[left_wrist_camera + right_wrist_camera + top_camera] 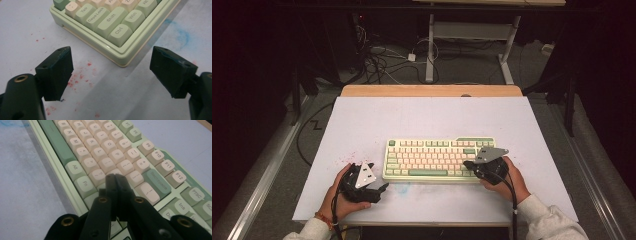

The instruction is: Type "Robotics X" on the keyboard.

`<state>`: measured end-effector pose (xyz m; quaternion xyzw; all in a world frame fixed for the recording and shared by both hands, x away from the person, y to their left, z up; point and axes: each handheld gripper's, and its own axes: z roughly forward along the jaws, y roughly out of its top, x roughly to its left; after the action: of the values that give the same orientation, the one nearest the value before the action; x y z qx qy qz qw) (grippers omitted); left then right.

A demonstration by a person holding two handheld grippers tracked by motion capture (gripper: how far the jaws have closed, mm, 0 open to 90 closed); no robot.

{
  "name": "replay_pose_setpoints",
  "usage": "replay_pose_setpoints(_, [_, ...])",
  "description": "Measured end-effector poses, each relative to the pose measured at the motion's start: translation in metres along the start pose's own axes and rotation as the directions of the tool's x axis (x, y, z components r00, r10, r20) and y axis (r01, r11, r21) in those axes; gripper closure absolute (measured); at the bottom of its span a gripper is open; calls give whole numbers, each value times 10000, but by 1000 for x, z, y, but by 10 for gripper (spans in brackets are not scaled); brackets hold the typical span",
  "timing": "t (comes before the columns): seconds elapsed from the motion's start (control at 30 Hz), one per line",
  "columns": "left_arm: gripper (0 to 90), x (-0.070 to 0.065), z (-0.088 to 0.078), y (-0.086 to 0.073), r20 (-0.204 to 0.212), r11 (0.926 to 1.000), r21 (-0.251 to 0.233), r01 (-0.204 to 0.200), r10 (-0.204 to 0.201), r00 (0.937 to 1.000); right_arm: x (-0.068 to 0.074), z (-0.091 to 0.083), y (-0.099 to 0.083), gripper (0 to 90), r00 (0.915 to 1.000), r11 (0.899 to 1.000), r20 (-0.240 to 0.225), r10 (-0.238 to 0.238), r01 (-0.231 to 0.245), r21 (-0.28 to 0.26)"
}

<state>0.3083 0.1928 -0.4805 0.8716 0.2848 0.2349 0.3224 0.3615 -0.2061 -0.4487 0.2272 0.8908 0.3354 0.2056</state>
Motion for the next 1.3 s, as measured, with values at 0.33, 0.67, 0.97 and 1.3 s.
replay_pose_setpoints(0.33, [193,0,-3,2,-63,9997,-180,164,-165,9998,0,1,-2,900,10000,10000,19,-12,12,70])
replay_pose_setpoints(0.67, [717,8,-19,18,770,9914,-707,1101,-1047,9915,-1,4,-4,900,10000,9998,-26,91,-90,160])
replay_pose_setpoints(0.97, [875,8,-17,47,1213,9970,-251,737,-701,9901,0,4,-4,900,9999,9998,3,118,-118,151])
replay_pose_setpoints(1.3, [874,6,-2,69,1488,9990,86,442,-450,9878,1,4,-5,900,9999,9998,62,130,-130,123])
